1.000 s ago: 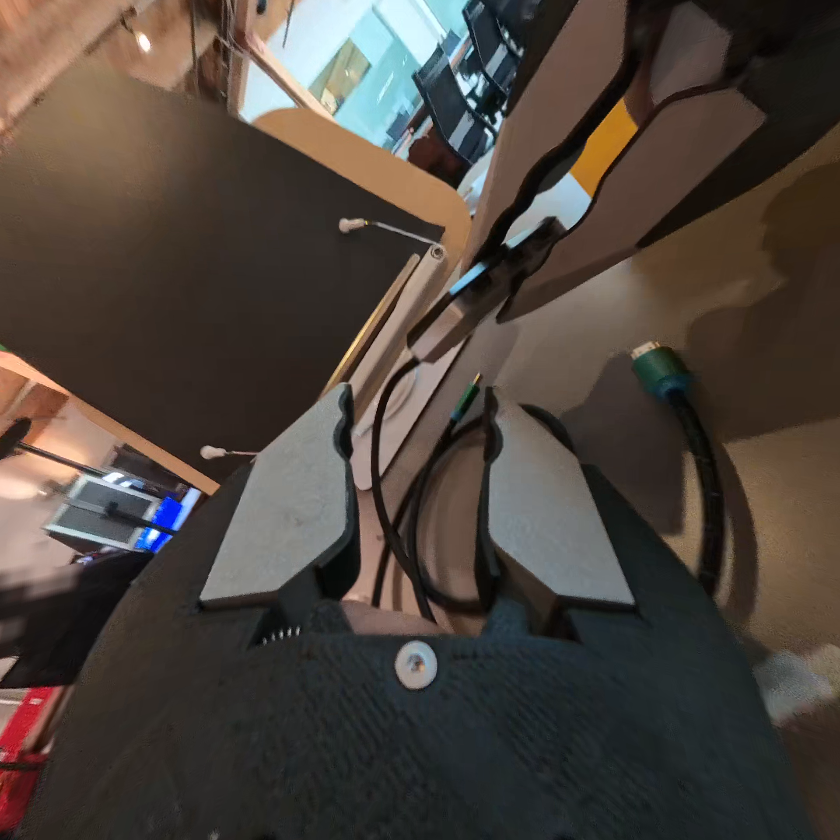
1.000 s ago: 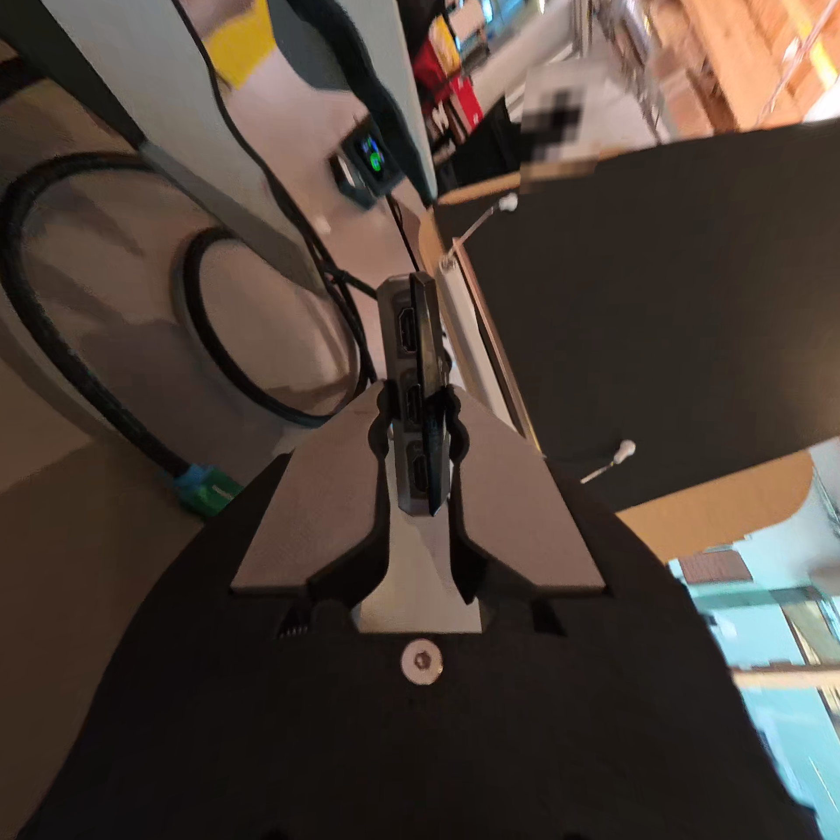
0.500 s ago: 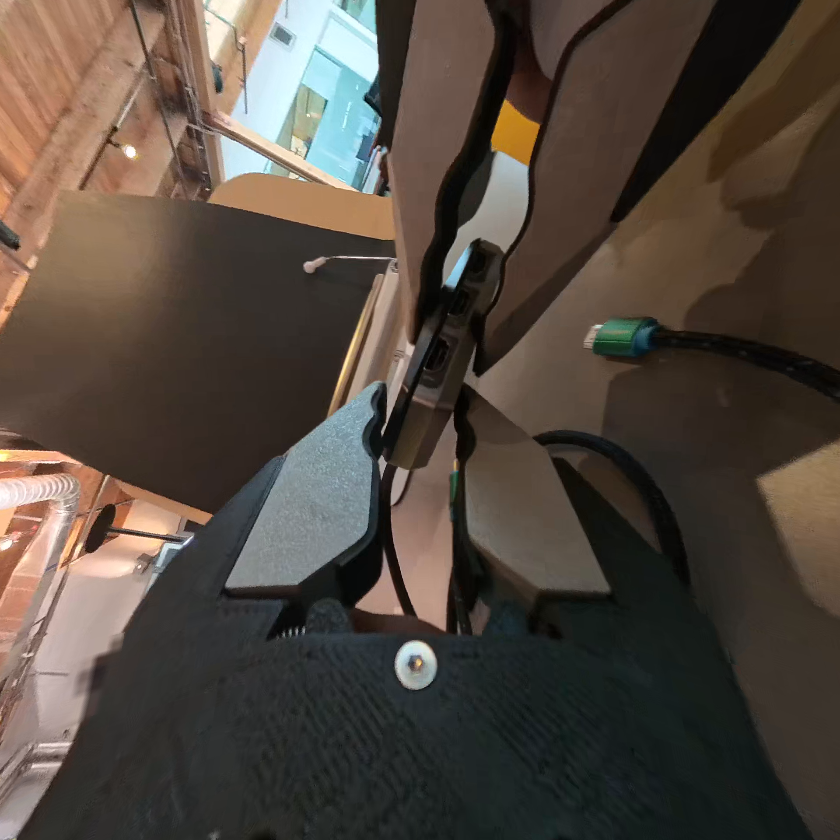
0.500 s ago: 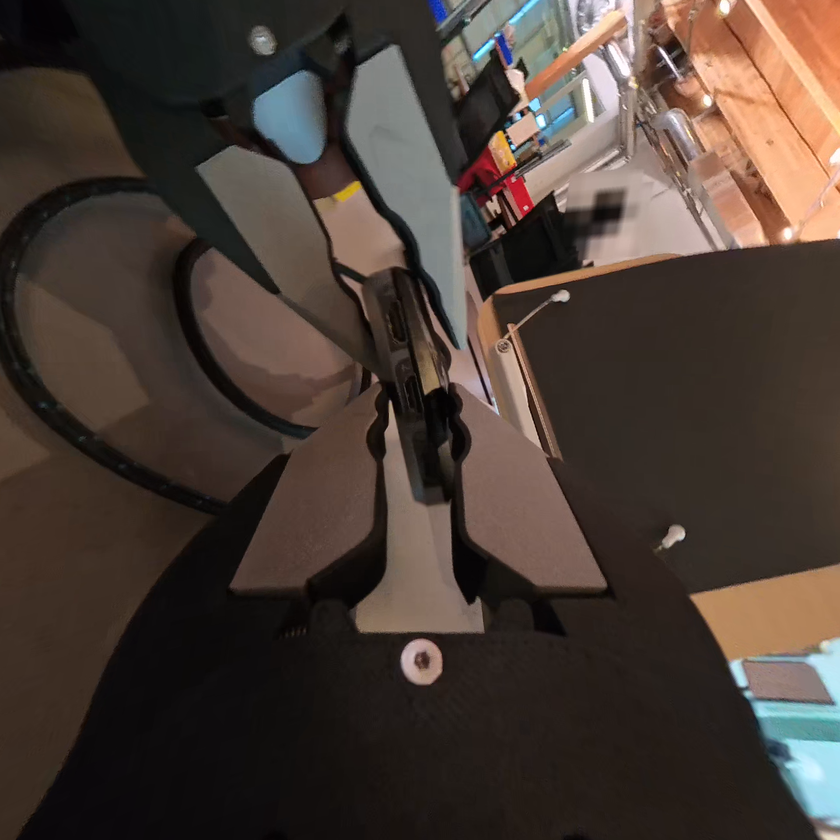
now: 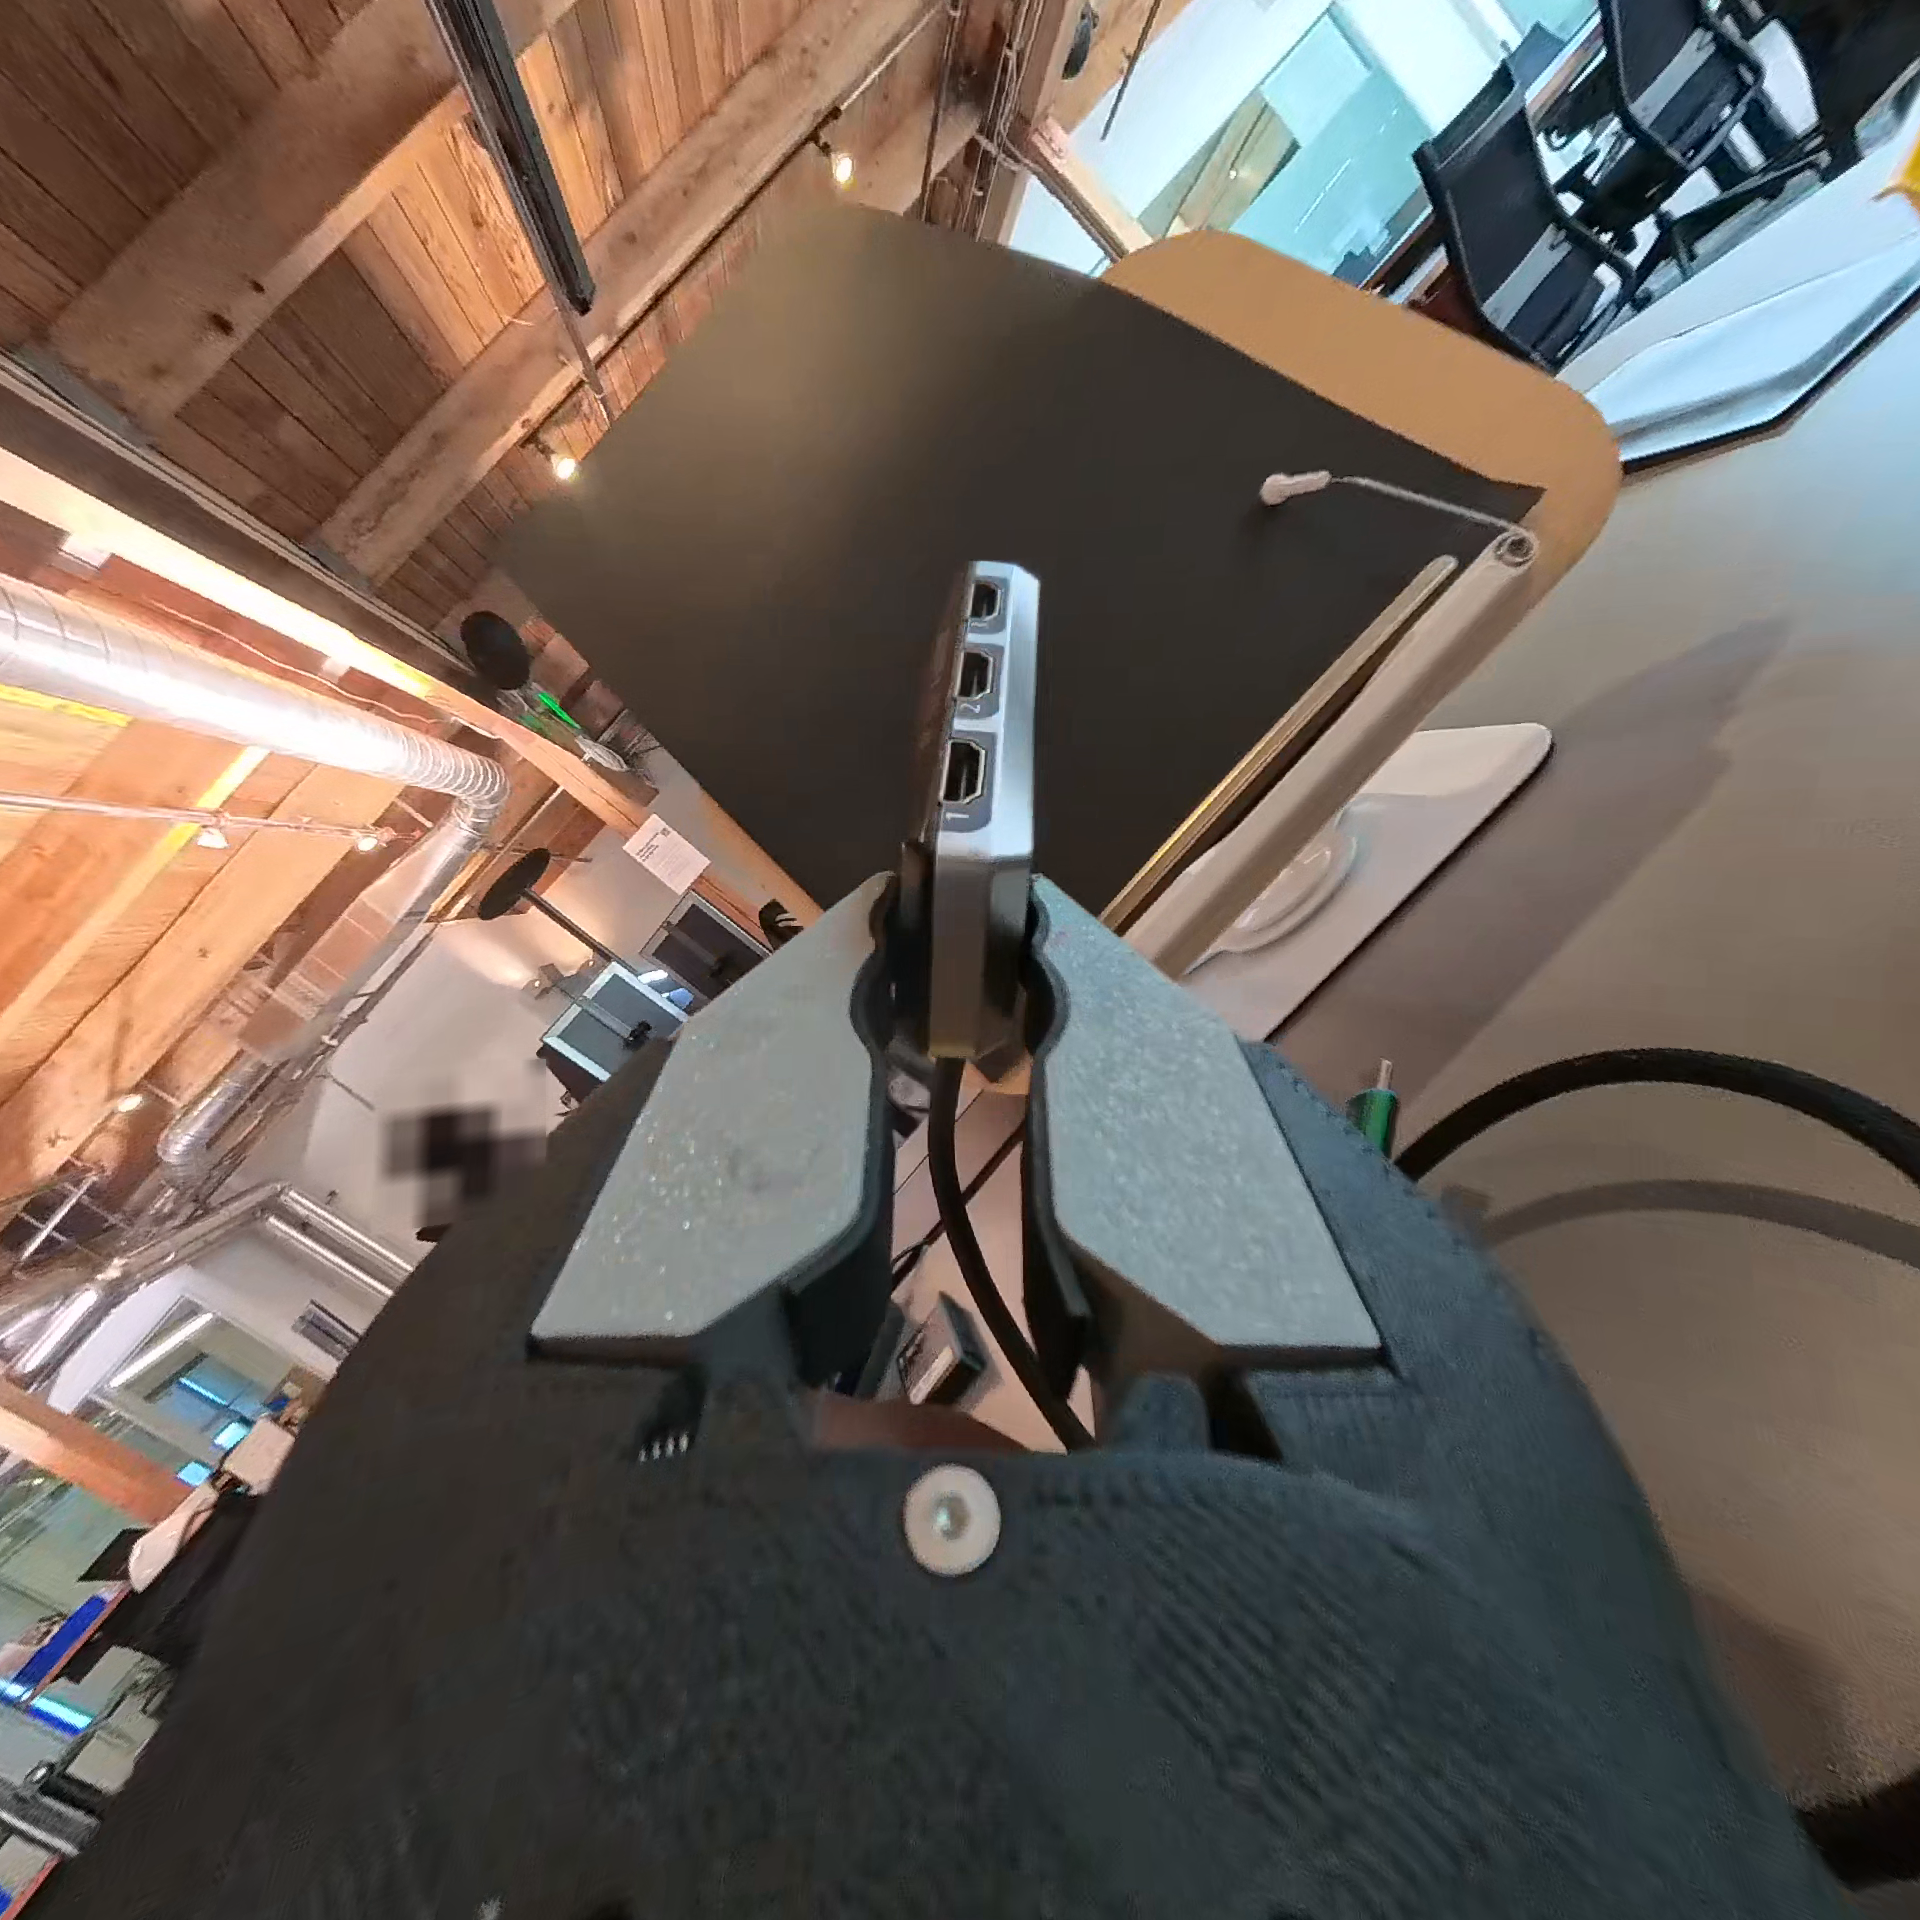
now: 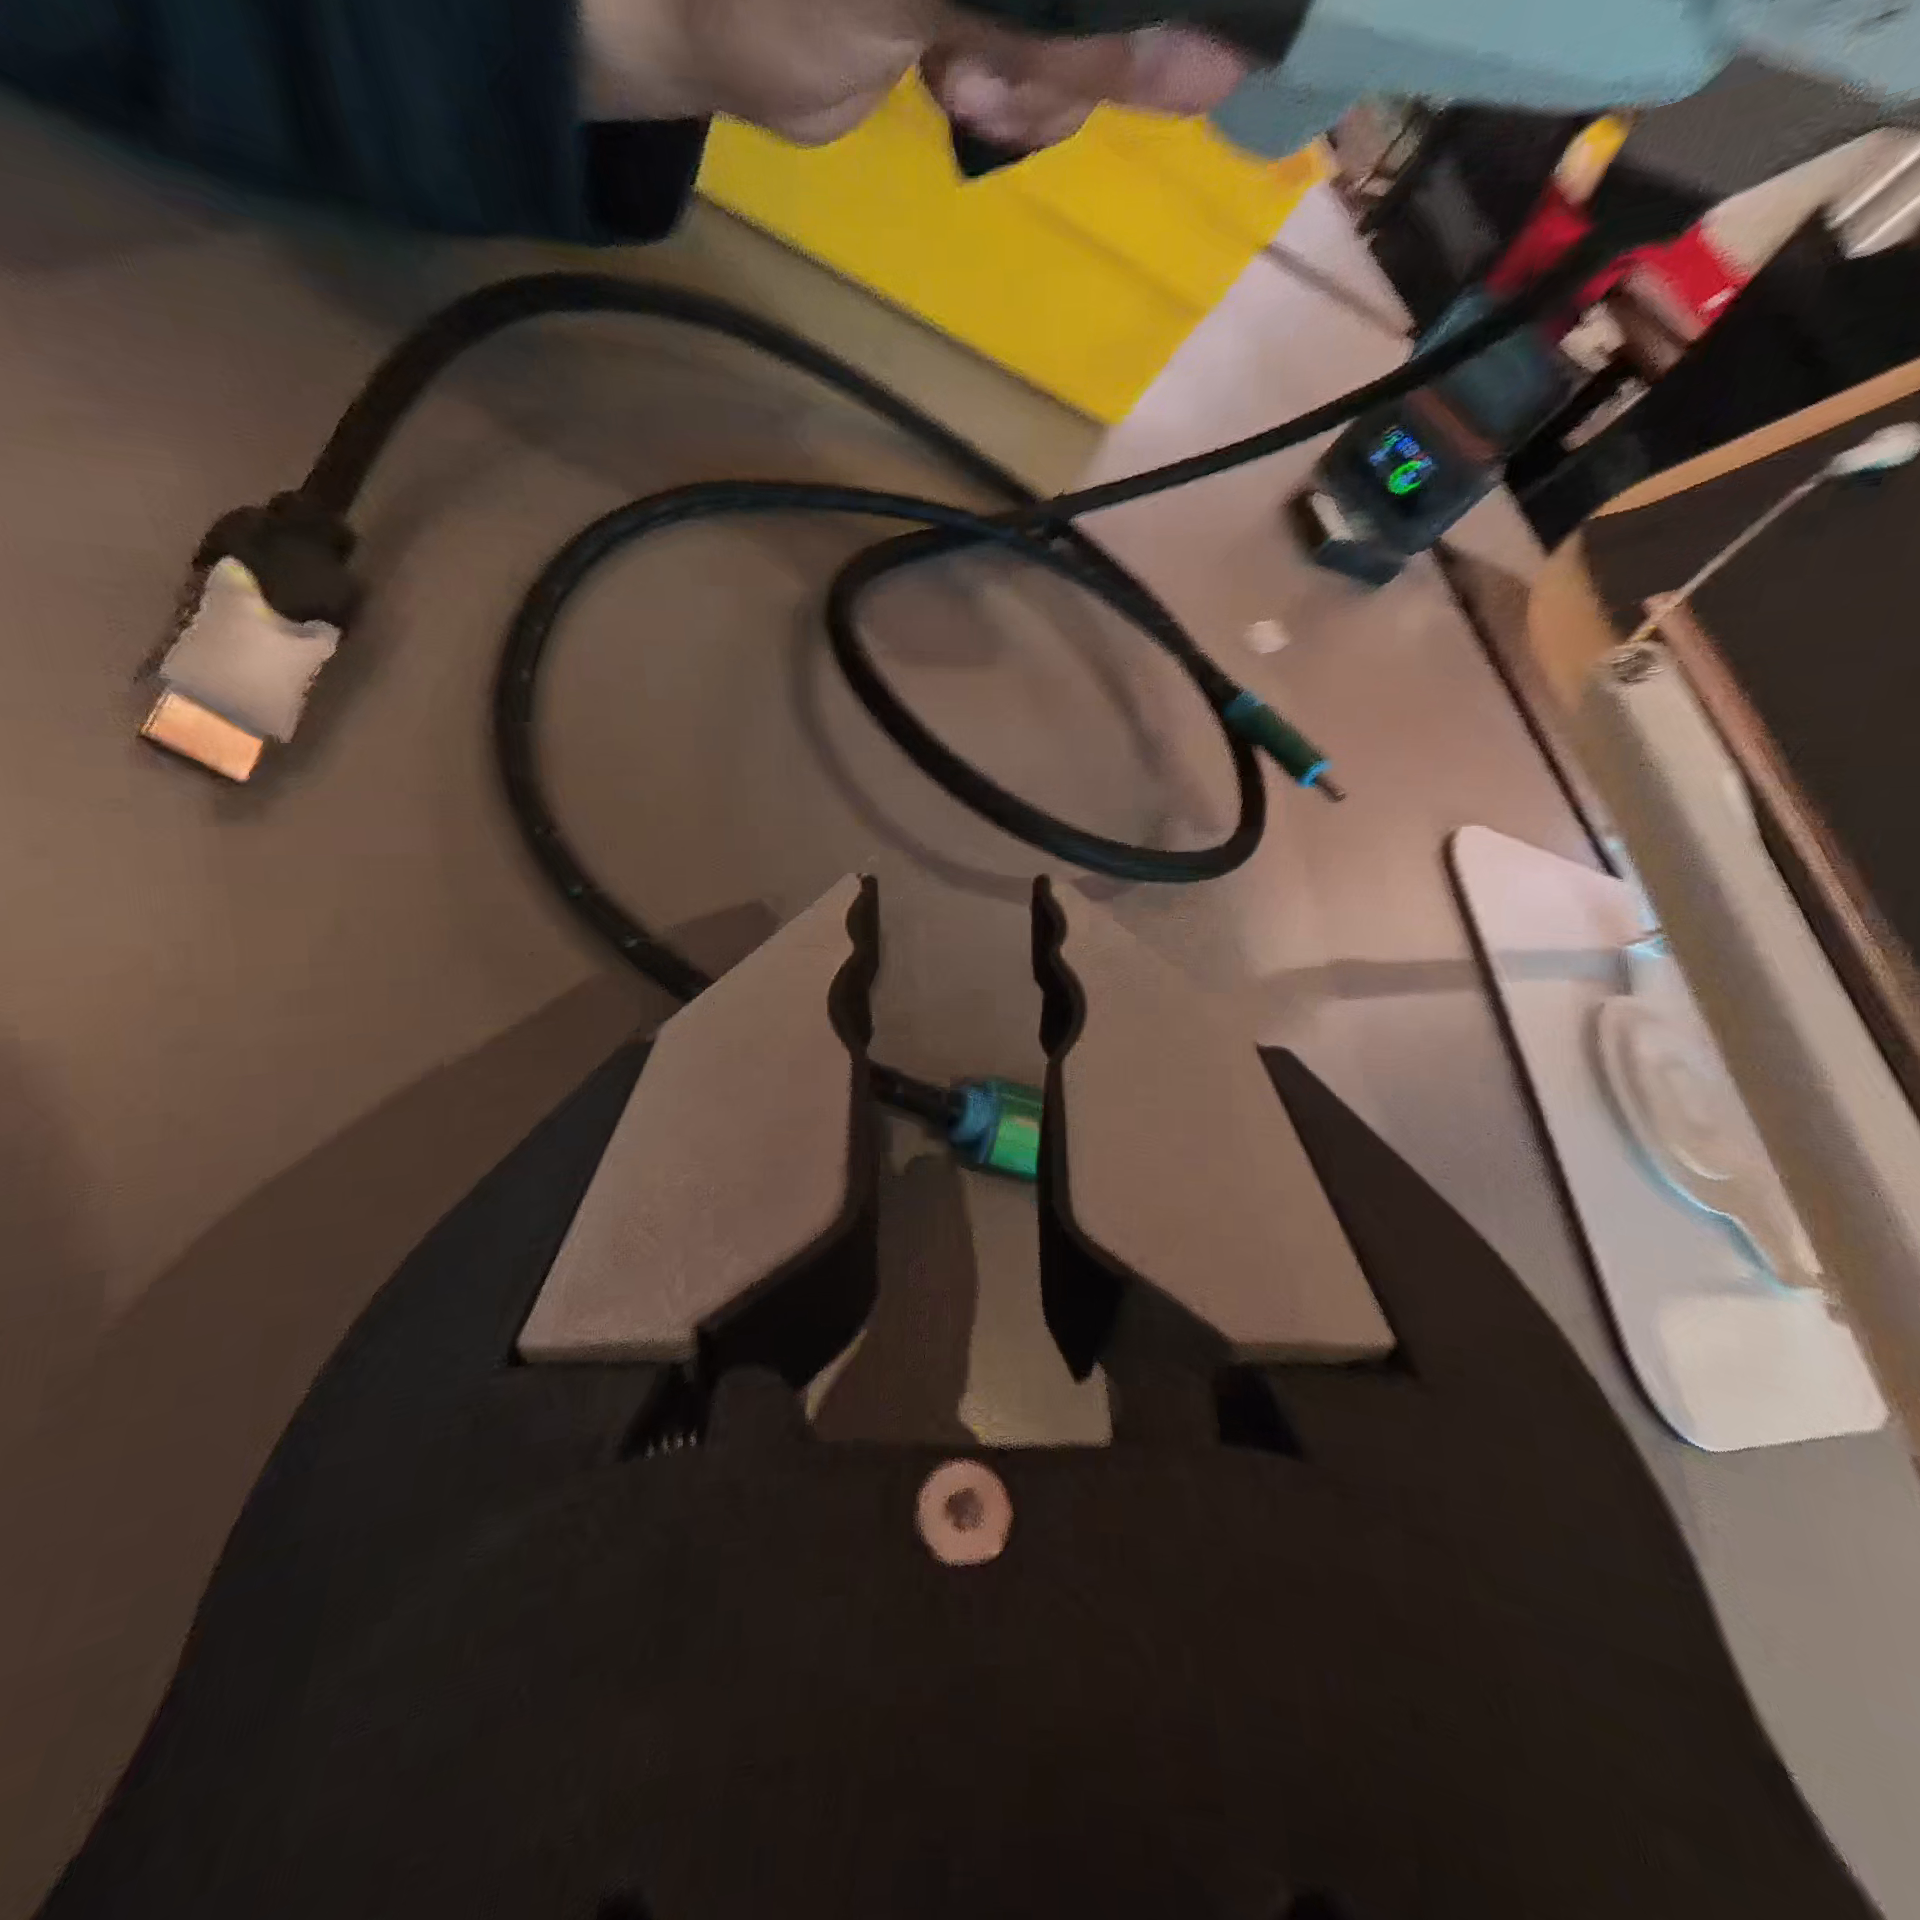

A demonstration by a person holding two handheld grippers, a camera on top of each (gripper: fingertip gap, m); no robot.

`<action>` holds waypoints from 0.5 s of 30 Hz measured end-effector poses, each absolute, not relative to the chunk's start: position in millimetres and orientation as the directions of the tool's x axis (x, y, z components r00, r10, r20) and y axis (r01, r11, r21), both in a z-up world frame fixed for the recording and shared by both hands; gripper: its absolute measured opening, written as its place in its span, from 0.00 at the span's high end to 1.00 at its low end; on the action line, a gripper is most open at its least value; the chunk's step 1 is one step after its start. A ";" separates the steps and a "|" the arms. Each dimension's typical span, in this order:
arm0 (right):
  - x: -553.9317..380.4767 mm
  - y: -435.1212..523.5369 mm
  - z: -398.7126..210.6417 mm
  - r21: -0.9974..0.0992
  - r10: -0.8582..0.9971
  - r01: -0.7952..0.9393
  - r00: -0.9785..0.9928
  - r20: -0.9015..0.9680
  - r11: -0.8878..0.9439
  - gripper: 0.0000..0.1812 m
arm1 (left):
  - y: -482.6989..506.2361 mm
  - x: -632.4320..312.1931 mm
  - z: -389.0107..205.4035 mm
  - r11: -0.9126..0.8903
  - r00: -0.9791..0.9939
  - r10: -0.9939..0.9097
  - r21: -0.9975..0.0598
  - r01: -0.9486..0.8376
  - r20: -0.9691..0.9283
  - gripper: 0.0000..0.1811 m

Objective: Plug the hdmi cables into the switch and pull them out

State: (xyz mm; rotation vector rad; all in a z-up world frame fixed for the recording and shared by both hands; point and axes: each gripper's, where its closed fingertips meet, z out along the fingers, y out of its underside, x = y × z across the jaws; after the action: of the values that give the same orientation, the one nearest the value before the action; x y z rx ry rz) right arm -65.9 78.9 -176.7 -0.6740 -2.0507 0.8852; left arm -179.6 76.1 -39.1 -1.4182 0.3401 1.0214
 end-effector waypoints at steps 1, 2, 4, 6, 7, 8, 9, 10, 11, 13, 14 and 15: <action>-65.8 78.2 -178.3 -0.771 0.703 0.165 -0.557 0.442 0.616 0.85 | 75.8 -182.1 -39.6 -0.172 0.554 0.379 -0.645 -0.744 -0.741 0.90; -63.9 76.5 -178.7 -0.774 0.698 0.164 -0.572 0.430 0.611 0.87 | 75.5 -184.3 -39.8 -0.174 0.555 0.380 -0.647 -0.743 -0.740 0.90; -56.2 76.2 -185.0 -0.766 0.676 0.184 -0.623 0.394 0.616 1.00 | 74.2 -189.1 -39.5 -0.166 0.576 0.383 -0.667 -0.726 -0.722 0.89; -48.8 90.2 -204.4 -0.698 0.667 0.283 -0.648 0.367 0.658 1.00 | 71.3 -196.0 -37.1 -0.161 0.590 0.402 -0.688 -0.708 -0.700 0.89; -50.5 101.5 -207.9 -0.679 0.695 0.328 -0.613 0.377 0.657 1.00 | 69.9 -198.9 -36.0 -0.157 0.596 0.410 -0.698 -0.699 -0.690 0.89; -52.7 115.8 -210.0 -0.655 0.725 0.380 -0.562 0.397 0.653 1.00 | 68.6 -201.4 -34.9 -0.155 0.598 0.418 -0.702 -0.695 -0.684 0.89; -55.8 134.0 -211.7 -0.626 0.761 0.448 -0.488 0.426 0.638 1.00 | 67.5 -203.1 -33.8 -0.156 0.595 0.426 -0.703 -0.694 -0.681 0.89; -57.7 151.8 -211.9 -0.598 0.789 0.515 -0.409 0.458 0.614 1.00 | 66.9 -203.8 -33.0 -0.155 0.593 0.429 -0.703 -0.694 -0.681 0.89; -57.5 163.3 -211.3 -0.577 0.802 0.561 -0.356 0.479 0.593 1.00 | 66.7 -203.6 -32.6 -0.154 0.593 0.430 -0.702 -0.695 -0.681 0.89; -59.4 172.5 -201.3 -0.592 0.826 0.594 -0.260 0.500 0.545 1.00 | 68.0 -201.5 -34.0 -0.154 0.591 0.419 -0.696 -0.702 -0.689 0.89; -61.9 177.6 -192.2 -0.616 0.842 0.605 -0.185 0.507 0.504 1.00 | 69.6 -199.8 -36.1 -0.157 0.587 0.409 -0.687 -0.709 -0.699 0.89; -64.6 176.5 -184.1 -0.653 0.867 0.604 -0.136 0.480 0.456 1.00 | 71.5 -198.6 -39.1 -0.167 0.577 0.398 -0.675 -0.719 -0.714 0.89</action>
State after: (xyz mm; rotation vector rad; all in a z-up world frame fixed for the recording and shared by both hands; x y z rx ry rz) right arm -64.6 176.5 -184.1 -1.2442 -1.8426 0.3823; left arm -198.6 71.5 -39.1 -1.4266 0.2949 1.0101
